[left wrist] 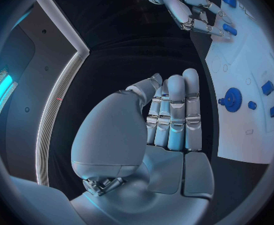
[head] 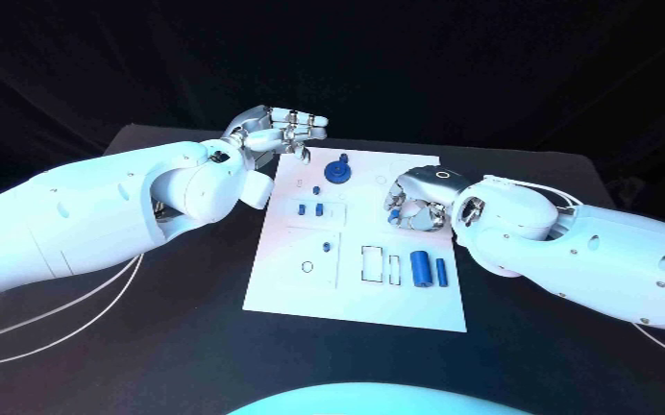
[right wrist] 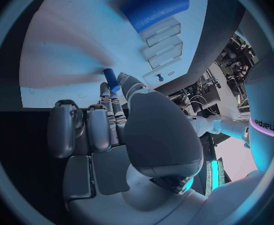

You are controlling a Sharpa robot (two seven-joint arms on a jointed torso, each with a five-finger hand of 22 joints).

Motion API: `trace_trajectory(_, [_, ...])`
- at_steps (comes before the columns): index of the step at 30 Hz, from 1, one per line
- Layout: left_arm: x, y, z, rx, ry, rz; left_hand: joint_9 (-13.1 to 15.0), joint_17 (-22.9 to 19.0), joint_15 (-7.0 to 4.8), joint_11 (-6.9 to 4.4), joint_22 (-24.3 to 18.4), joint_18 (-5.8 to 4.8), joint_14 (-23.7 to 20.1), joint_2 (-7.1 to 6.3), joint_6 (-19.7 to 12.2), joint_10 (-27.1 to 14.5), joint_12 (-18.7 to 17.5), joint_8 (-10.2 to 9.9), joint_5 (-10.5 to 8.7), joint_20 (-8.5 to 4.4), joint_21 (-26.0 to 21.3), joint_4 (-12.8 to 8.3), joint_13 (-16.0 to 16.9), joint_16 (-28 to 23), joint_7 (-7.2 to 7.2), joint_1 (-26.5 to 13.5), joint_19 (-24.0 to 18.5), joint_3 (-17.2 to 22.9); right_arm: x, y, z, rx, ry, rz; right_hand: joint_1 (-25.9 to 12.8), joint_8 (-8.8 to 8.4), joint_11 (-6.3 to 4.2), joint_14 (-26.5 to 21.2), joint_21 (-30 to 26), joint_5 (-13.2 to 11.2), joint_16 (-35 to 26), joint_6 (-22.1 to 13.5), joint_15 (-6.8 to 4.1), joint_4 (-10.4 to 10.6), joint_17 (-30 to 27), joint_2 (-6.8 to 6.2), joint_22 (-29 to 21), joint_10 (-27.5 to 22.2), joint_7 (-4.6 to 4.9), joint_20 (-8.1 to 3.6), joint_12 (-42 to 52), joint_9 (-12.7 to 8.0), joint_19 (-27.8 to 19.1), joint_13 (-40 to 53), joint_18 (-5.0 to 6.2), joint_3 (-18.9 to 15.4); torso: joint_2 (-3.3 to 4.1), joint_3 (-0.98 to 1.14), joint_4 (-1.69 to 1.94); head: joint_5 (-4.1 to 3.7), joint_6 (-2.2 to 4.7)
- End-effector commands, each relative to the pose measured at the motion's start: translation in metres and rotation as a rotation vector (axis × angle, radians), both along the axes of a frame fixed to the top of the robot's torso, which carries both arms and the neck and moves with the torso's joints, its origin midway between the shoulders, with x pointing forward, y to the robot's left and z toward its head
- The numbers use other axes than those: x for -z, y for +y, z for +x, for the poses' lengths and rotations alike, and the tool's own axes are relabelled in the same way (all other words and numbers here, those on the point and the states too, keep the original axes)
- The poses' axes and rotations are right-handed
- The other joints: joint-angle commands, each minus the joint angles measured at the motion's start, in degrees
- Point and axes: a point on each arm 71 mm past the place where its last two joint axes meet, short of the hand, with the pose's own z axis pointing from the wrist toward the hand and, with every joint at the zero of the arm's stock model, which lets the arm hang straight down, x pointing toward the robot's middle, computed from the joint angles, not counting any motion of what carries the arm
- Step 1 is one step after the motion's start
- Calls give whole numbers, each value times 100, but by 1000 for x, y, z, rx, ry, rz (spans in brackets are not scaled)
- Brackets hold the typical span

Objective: Assemble the parts on the task board

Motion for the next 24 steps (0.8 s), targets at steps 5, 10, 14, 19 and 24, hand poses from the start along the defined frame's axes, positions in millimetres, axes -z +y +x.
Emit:
trace_trajectory(5, [-1,-2,-1,17,1,-10,-10,-6,2,0,-9,32,-36,18,-31,-48,4,26,-3,16,-31,-20,6,-31,11,18,43,-7,4,-1,1,-5,15,-27,64,35,-19,203,76,-109,46,111,-40,-49,25,125,991,125,8,-28,51,23,60,4,-81,161,-3,1,-6,-1,-13])
trace_trajectory(10, [0,-2,0,20,10,-14,-11,-9,3,1,-13,33,-37,17,-35,-54,16,33,-3,17,-38,-25,10,-31,11,11,45,-20,7,-2,3,6,22,-40,81,34,-20,208,111,-126,62,123,-42,-66,46,129,1005,135,11,-32,47,25,75,1,-89,198,-4,2,-6,-1,-18])
trace_trajectory(14, [0,-2,0,19,16,-17,-12,-10,3,3,-14,33,-36,16,-40,-60,17,32,-3,18,-39,-25,10,-31,13,7,46,-24,8,-3,3,9,24,-42,95,36,-19,209,124,-135,65,139,-42,-83,48,129,1012,145,17,-34,43,27,82,-1,-92,231,-5,4,-4,0,-20])
trace_trajectory(19, [0,-2,0,18,18,-18,-12,-10,4,3,-14,33,-36,16,-41,-61,17,32,-3,18,-39,-25,10,-31,14,6,46,-24,7,-2,3,6,12,-23,128,96,-56,216,207,-141,84,286,-69,-130,67,178,1047,301,-7,-51,95,63,120,25,-108,341,-3,3,-7,-10,-20])
trace_trajectory(24, [0,-2,0,19,19,-19,-12,-10,4,3,-14,33,-36,16,-41,-61,17,32,-3,18,-39,-25,10,-31,14,6,46,-24,2,-2,2,15,-35,48,214,175,-125,223,376,-190,101,463,-126,-241,78,258,1112,521,-51,-97,160,121,193,80,-142,497,-3,4,-3,-14,-29])
